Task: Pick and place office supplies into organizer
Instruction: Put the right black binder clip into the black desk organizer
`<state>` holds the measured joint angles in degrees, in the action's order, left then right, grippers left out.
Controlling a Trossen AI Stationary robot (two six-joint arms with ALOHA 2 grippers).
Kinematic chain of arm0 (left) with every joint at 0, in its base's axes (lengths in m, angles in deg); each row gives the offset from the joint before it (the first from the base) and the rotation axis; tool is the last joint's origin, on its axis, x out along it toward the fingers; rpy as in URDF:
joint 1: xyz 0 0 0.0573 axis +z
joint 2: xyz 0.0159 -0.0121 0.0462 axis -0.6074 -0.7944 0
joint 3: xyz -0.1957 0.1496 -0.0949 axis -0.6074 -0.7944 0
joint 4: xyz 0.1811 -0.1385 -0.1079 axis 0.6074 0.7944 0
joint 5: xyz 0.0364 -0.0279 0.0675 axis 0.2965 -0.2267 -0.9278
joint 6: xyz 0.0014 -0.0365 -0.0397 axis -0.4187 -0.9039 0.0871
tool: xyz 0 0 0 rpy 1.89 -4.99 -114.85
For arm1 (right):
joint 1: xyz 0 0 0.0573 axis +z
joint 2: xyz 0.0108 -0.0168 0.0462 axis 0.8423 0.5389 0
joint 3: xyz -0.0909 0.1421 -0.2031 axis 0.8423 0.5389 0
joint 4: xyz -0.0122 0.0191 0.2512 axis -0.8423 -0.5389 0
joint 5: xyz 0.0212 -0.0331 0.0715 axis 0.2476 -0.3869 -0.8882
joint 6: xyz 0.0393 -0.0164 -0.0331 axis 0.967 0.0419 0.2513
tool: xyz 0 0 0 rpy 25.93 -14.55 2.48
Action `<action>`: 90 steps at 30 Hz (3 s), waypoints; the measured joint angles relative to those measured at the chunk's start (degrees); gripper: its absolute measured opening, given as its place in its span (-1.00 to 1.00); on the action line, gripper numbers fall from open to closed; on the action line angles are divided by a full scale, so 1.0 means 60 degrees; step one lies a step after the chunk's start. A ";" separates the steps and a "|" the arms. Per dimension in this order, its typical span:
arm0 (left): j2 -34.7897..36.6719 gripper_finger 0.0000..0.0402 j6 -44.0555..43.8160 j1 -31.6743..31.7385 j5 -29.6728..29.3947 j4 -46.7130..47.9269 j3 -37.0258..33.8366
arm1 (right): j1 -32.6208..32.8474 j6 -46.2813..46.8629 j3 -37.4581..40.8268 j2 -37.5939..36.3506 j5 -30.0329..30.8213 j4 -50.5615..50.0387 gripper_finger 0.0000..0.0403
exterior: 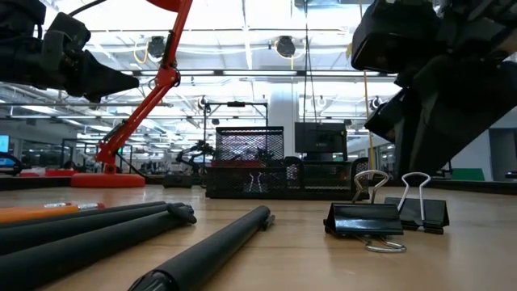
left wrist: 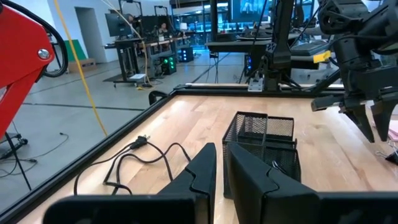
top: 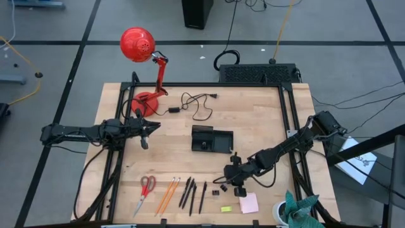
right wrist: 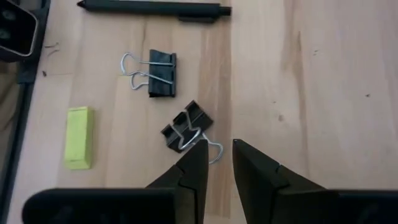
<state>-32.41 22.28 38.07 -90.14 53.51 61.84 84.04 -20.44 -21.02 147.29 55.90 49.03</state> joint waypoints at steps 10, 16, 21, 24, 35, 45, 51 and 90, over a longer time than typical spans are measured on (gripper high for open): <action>-0.0001 -0.77 -0.0014 0.0000 0.0000 0.0000 0.0000 | -0.0364 -0.1208 0.0000 -0.0540 -0.1324 -0.0342 -0.66; -0.0001 -0.77 -0.0014 0.0000 0.0000 0.0005 0.0000 | -0.0520 -0.0182 -0.0004 -0.0999 -0.0909 0.0176 -0.66; -0.0001 -0.77 -0.0018 0.0000 0.0000 0.0007 0.0000 | -0.0539 0.1518 -0.0004 -0.0980 -0.1618 -0.0004 -0.63; -0.0001 -0.77 -0.0018 0.0000 0.0000 0.0007 0.0000 | -0.0415 0.2038 0.0000 -0.0922 -0.1663 -0.0057 -0.56; -0.0001 -0.77 -0.0014 0.0001 0.0000 0.0054 0.0000 | -0.0386 0.2843 0.0000 -0.0791 -0.1015 0.0069 -0.31; -0.0001 -0.77 -0.0014 0.0000 0.0000 0.0069 0.0000 | -0.0341 0.3098 0.0000 -0.0135 -0.1365 0.0820 -0.30; 0.0003 -0.77 -0.0014 0.0000 0.0000 0.0069 0.0000 | -0.0238 0.3181 0.0000 -0.0084 -0.1228 0.0550 -0.30; 0.0003 -0.77 -0.0014 0.0003 0.0000 0.0076 -0.0003 | -0.0275 0.1464 0.0007 -0.0014 -0.0638 0.1158 -0.99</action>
<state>-32.40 22.19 38.08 -90.14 53.97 61.83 82.39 -11.66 -20.98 147.20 52.08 55.98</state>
